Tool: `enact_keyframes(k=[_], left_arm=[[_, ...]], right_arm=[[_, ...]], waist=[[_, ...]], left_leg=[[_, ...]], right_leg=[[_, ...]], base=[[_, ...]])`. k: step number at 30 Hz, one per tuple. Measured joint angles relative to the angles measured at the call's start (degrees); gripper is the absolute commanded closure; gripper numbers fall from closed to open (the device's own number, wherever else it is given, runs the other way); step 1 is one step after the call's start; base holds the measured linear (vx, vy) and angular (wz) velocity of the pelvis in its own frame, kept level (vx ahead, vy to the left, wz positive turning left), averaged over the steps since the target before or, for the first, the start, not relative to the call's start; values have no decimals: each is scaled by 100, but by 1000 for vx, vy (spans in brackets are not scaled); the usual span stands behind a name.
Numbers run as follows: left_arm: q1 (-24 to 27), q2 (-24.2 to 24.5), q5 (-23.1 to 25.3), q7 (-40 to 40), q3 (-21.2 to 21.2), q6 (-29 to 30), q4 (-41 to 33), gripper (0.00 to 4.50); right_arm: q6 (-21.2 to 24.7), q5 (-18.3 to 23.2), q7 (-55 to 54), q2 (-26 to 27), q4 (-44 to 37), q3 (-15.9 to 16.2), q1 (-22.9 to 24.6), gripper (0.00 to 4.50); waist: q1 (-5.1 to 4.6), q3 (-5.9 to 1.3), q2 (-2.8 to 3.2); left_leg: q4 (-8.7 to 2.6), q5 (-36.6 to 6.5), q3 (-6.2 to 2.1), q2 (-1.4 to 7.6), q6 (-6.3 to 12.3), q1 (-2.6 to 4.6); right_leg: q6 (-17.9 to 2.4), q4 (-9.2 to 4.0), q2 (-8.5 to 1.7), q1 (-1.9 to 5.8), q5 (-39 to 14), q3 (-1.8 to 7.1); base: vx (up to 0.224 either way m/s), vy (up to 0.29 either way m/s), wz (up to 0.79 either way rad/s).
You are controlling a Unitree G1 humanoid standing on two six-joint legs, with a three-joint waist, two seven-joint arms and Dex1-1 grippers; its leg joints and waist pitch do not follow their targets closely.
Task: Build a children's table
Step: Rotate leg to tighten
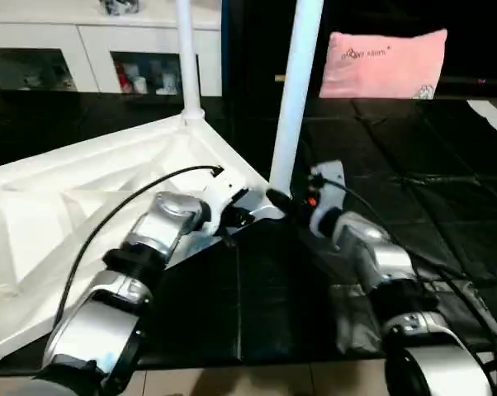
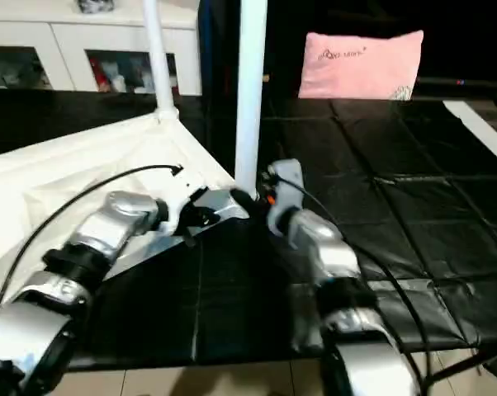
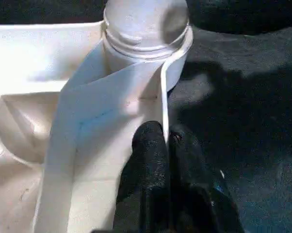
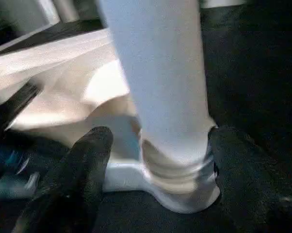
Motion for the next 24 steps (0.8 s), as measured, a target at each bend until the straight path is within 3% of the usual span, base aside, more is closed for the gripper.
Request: enact_keyframes(k=[3, 7, 12, 17, 24], left_arm=[[123, 273, -28, -510, -79, -254, -188, 450], [253, 565, -93, -1288, -243, -645, -328, 450], [403, 908, -250, -2307, -441, -837, -577, 450], [406, 1114, -252, -2912, -603, -893, -683, 450], [408, 1218, -247, -3330, -822, -969, -861, 450]], right_arm=[[8, 46, 700, -351, -316, 203, 210, 59], [-47, 45, 1508, -758, -633, 506, 265, 26], [-405, -9, 2371, -1178, -768, 741, 265, 26], [-579, -5, 3283, -1432, -767, 1027, 262, 26], [-654, -3, 3943, -1481, -709, 1333, 220, 89]], waist=[[29, 1, 3], [92, 1, 2], [237, 2, 1], [282, 4, -6], [351, 8, -12]], left_leg=[[1, 14, 2, 1, 22, -49], [8, 12, 3, 0, 28, -58], [23, 9, 6, 3, 33, -55], [46, 6, 6, 5, 37, -59], [80, 3, 5, 11, 30, -60]], right_leg=[[1, 4, 0, -47, 1, -2], [1, -4, -5, -52, 1, -3], [0, 0, -7, -57, 2, -6], [0, 14, -9, -58, 2, -7], [0, 48, -11, -60, 1, -7]], base=[[0, 0, 0], [0, 0, 0], [0, 0, 0], [0, 0, 0], [0, 0, 0]])
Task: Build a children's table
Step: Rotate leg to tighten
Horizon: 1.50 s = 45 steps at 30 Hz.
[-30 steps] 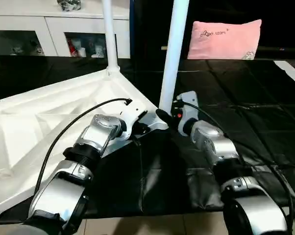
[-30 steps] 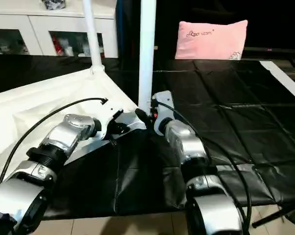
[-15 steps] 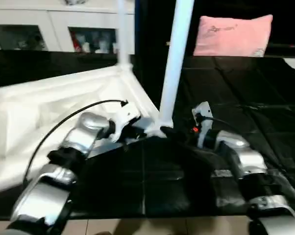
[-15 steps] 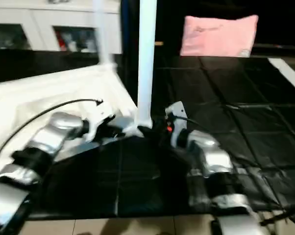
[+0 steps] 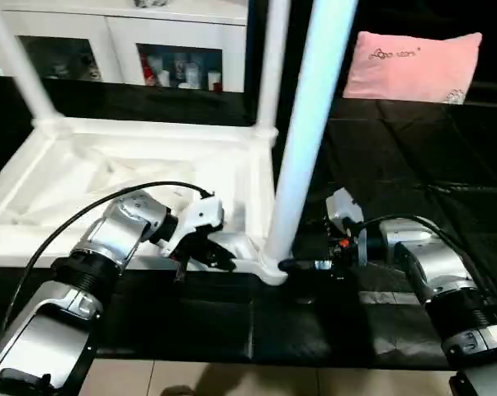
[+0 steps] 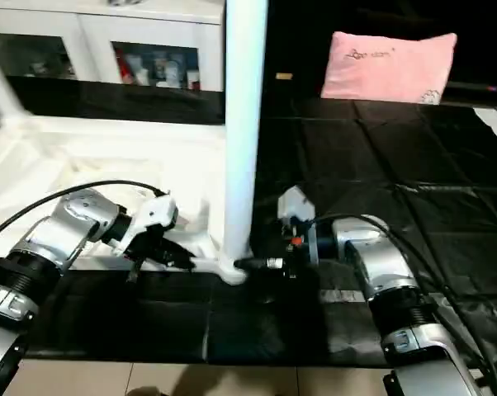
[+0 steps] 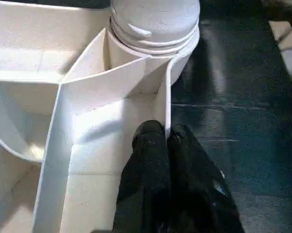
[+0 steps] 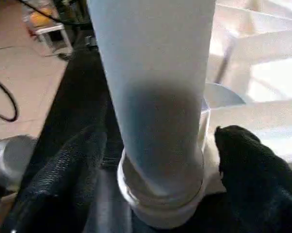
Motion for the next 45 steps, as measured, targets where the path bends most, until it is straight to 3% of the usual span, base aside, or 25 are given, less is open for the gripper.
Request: enact_keyframes(k=[16, 28, 32, 39, 45], left_arm=[[30, 63, 1, -157, -110, 9, -178, 450], [42, -12, -2, -84, -95, 147, -177, 450], [27, -182, 51, 534, 85, 358, -15, 450], [-257, -902, 224, 2368, 606, 1180, 525, 450], [-537, -1499, 223, 3669, 1039, 1480, 1029, 450]], right_arm=[[-113, 44, 383, 79, 220, 92, -128, 230], [207, 58, 313, 76, 156, 84, -107, 252], [598, -21, -413, 254, 138, -79, -106, 252], [920, -303, -3053, 1122, 702, -762, -467, 252], [975, -597, -4848, 1755, 1121, -1114, -904, 252]], waist=[[-5, 1, -4], [-1, -1, -6], [-34, -3, -7], [-350, -21, -27], [-379, -25, -21]], left_leg=[[20, -11, 0, 1, -19, -1], [22, -10, -1, 1, -17, 0], [23, -2, 0, 0, -24, 7], [22, 12, 5, -4, -36, 33], [9, 14, 4, -4, -40, 26]], right_leg=[[0, 22, -3, -1, 0, 1], [0, 26, -3, 0, 0, 1], [-8, 38, -2, 18, 6, 7], [-21, 32, 2, 29, 31, 22], [-20, 21, 3, 23, 32, 20]], base=[[0, 0, 0], [0, 0, 0], [0, 0, 0], [0, 0, 0], [0, 0, 0]])
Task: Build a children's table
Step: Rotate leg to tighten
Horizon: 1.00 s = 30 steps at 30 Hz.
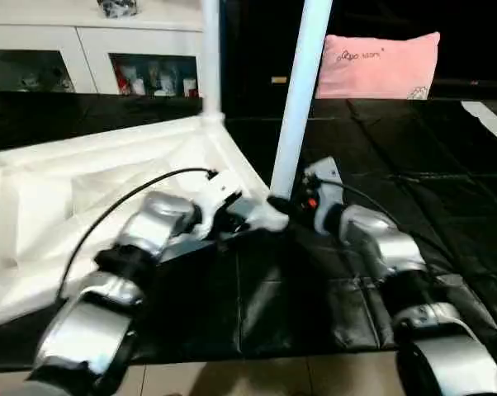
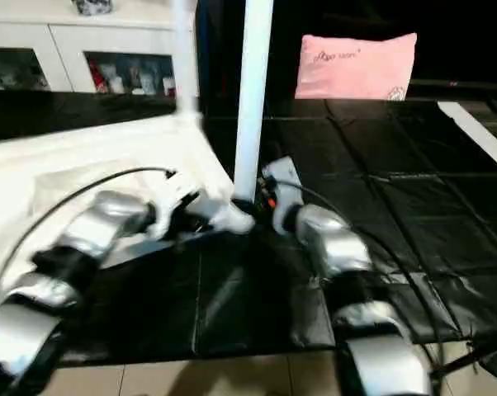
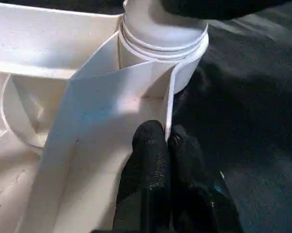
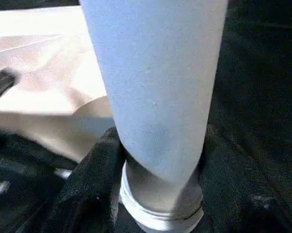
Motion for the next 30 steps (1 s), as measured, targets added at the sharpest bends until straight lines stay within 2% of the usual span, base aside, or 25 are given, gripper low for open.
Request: enact_keyframes(k=[4, 6, 10, 15, 16, 20, 21, 23, 25, 30], left_arm=[[-103, -172, 9, 366, 59, 23, 131, 450], [-105, -177, 10, 373, 59, 22, 130, 450], [-105, -175, 62, 345, 15, -45, 129, 450], [-71, -2, 112, -92, -170, -425, 100, 450], [-39, 51, 110, -214, -182, -485, 55, 450], [87, 378, 9, -867, -252, -746, -98, 450], [121, 445, -4, -1057, -271, -821, -135, 450], [164, 567, -8, -1367, -308, -977, -153, 450], [220, 684, -40, -1690, -360, -1085, -225, 450], [339, 1003, -189, -2668, -604, -1280, -449, 450]], right_arm=[[13, -44, -520, 172, 137, -142, -139, 252], [-41, -45, -523, 172, 157, -149, -137, 197], [-152, -31, -433, 168, 73, -152, -29, 161], [-271, -21, 339, -113, -269, -99, 307, 128], [-286, 9, 533, -215, -291, -68, 370, 101], [-369, 151, 1566, -753, -524, 212, 676, 81], [-393, 169, 1818, -889, -646, 285, 740, 57], [-425, 187, 2220, -1058, -745, 385, 798, 47], [-454, 213, 2585, -1192, -914, 469, 846, 47], [-905, 353, 3566, -1537, -1174, 659, 886, 47]], waist=[[20, 0, 0], [22, 0, 0], [34, 1, 0], [56, 5, 6], [52, 7, 10], [52, 13, 18], [59, 14, 20], [72, 16, 19], [105, 18, 23], [292, 19, 21]], left_leg=[[-3, -4, 0, -1, 6, -14], [-6, -7, 1, -1, 10, -15], [-7, -7, 1, -1, 10, -16], [-41, -7, 2, -1, 11, -19], [-51, -7, 2, 0, 11, -20], [-66, 12, 5, 5, 43, -33], [-67, 12, 5, 5, 43, -34], [-66, 12, 5, 5, 44, -30], [-61, 11, 5, 4, 46, -27], [-45, 7, 6, 5, 53, -29]], right_leg=[[0, -18, -1, -2, 0, -2], [0, -24, -1, -2, 0, -3], [0, -26, -1, -2, 0, -4], [0, -53, 0, -5, 0, -9], [0, -61, 1, -5, 0, -11], [1, -77, 8, -20, 1, -17], [1, -80, 8, -23, 1, -17], [1, -80, 7, -23, 1, -18], [1, -81, 3, -23, 1, -19], [0, -77, 0, -24, 1, -21]], base=[[0, 0, 0], [0, 0, 0], [0, 0, 0], [0, 0, 0], [0, 0, 0], [0, 0, 0], [0, 0, 0], [0, 0, 0], [0, 0, 0], [0, 0, 0]])
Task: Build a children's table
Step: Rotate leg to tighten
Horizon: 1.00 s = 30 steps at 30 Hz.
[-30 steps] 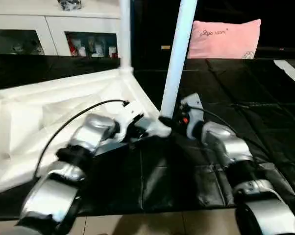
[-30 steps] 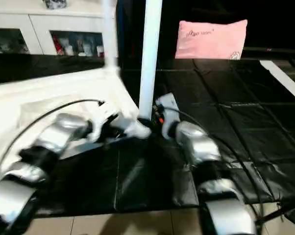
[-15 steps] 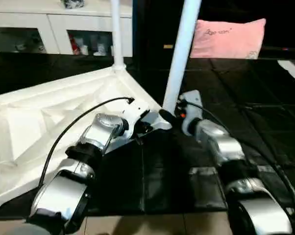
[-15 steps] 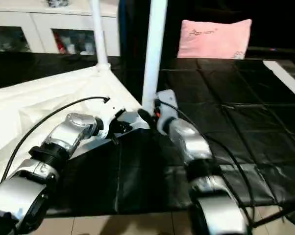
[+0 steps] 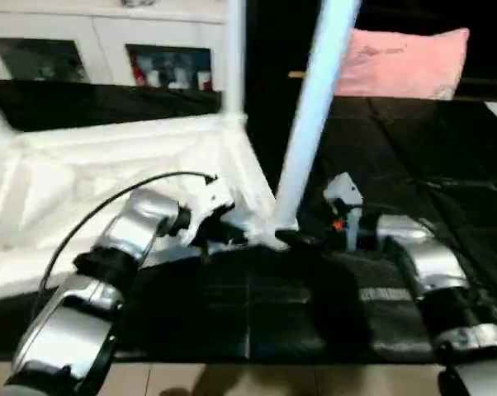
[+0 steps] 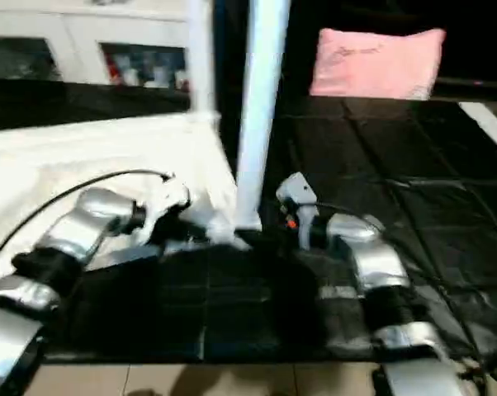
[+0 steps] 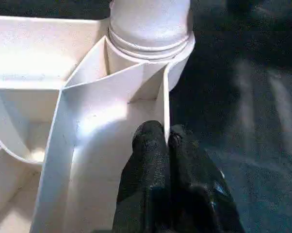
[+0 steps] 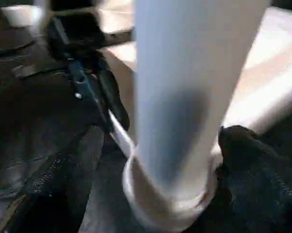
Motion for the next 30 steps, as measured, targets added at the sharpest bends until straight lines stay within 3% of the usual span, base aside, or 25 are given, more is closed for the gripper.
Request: enact_keyframes(k=[5, 11, 21, 22, 26, 30], left_arm=[[12, 106, -5, -426, -146, -142, -75, 450], [140, 272, -35, -878, -298, -122, -387, 450], [172, 328, -33, -1030, -398, -78, -671, 450], [176, 329, -33, -1037, -400, -74, -684, 450], [189, 332, -36, -1043, -403, -68, -727, 450], [191, 332, -36, -1044, -407, -62, -742, 450]], right_arm=[[-60, 103, 504, -46, 1, 122, 1, 47], [-11, 143, 1083, -143, 127, 270, -8, 117], [-61, 173, 1468, -147, 235, 337, -53, 179], [-60, 179, 1492, -150, 235, 340, -53, 204], [-70, 220, 1549, -164, 232, 362, -53, 236], [-58, 222, 1555, -171, 217, 362, -52, 246]], waist=[[74, 0, -1], [88, 1, -2], [74, 3, -6], [75, 3, -6], [76, 2, -6], [75, 2, -6]], left_leg=[[15, -1, 0, -1, 0, -3], [17, -2, 0, 1, 5, -4], [35, -3, 0, 2, 4, -3], [36, -3, 0, 2, 4, -3], [43, -3, -1, 2, 5, -3], [48, -9, -1, 2, -4, -1]], right_leg=[[-1, 7, -4, 0, 1, 1], [-1, 9, -4, 0, 1, -3], [-1, 29, -4, -1, 1, -1], [-1, 29, -4, -1, 1, -1], [-1, 36, -5, -1, 1, 0], [-1, 43, -5, -1, 1, 1]], base=[[0, 0, 0], [0, 0, 0], [0, 0, 0], [0, 0, 0], [0, 0, 0], [0, 0, 0]])
